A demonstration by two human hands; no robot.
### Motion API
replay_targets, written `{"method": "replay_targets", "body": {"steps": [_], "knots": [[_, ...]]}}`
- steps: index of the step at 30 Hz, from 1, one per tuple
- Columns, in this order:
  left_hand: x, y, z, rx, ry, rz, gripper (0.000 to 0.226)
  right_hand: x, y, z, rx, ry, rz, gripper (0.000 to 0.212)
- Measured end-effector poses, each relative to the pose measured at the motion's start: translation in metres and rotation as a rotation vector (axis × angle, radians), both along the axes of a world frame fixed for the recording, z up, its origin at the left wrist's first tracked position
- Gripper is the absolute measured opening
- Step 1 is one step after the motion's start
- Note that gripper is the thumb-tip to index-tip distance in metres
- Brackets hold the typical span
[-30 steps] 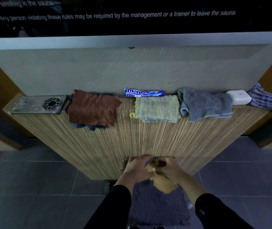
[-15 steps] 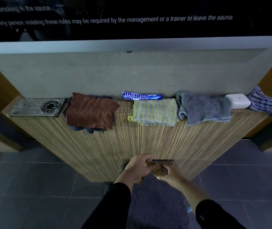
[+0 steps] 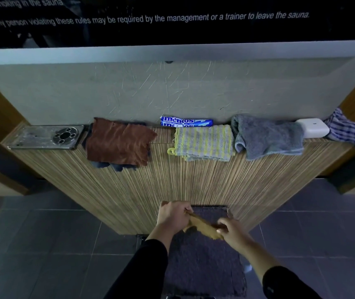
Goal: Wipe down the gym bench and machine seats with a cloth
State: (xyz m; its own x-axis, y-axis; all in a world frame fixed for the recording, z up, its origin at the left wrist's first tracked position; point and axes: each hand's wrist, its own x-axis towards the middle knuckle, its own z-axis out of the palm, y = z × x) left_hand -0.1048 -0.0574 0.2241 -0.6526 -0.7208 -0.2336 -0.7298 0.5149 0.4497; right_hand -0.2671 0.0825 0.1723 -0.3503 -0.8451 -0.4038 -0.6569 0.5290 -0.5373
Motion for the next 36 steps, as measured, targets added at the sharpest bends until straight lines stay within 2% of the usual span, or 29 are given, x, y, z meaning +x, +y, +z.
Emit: {"method": "replay_targets", "body": {"steps": [2, 10, 14, 15, 17, 19, 20, 23, 27, 34, 36], "knots": [[0.000, -0.001, -0.002, 0.021, 0.005, 0.018, 0.022, -0.005, -0.003, 0.001, -0.015, 0.035, 0.008, 0.013], [-0.002, -0.007, -0.009, -0.047, 0.092, -0.004, 0.019, -0.018, -0.019, 0.007, -0.185, 0.139, 0.042, 0.020], [0.016, 0.006, -0.039, -0.158, 0.153, -0.066, 0.024, -0.002, 0.002, -0.016, -0.133, 0.169, 0.147, 0.025], [0.023, 0.015, -0.050, -0.156, 0.101, -0.100, 0.028, 0.006, 0.009, -0.025, -0.063, 0.181, 0.198, 0.027], [0.037, 0.036, -0.070, 0.003, -0.107, -0.175, 0.035, 0.022, 0.024, -0.045, 0.159, 0.154, 0.295, 0.031], [0.050, 0.052, -0.093, 0.128, -0.349, -0.261, 0.030, 0.038, 0.034, -0.060, 0.368, 0.086, 0.398, 0.032], [0.054, 0.058, -0.103, 0.169, -0.413, -0.280, 0.029, 0.043, 0.037, -0.065, 0.418, 0.070, 0.422, 0.033], [0.053, 0.068, -0.125, 0.183, -0.437, -0.233, 0.038, 0.053, 0.035, -0.074, 0.408, 0.074, 0.301, 0.041], [0.030, 0.068, -0.145, 0.147, -0.382, -0.200, 0.064, 0.058, 0.014, -0.093, 0.315, 0.072, 0.186, 0.068], [0.010, 0.068, -0.169, 0.234, -0.473, -0.193, 0.077, 0.066, 0.005, -0.123, 0.406, 0.136, 0.190, 0.073], [0.008, 0.067, -0.162, 0.238, -0.489, -0.199, 0.074, 0.066, 0.005, -0.117, 0.406, 0.124, 0.186, 0.071]]}}
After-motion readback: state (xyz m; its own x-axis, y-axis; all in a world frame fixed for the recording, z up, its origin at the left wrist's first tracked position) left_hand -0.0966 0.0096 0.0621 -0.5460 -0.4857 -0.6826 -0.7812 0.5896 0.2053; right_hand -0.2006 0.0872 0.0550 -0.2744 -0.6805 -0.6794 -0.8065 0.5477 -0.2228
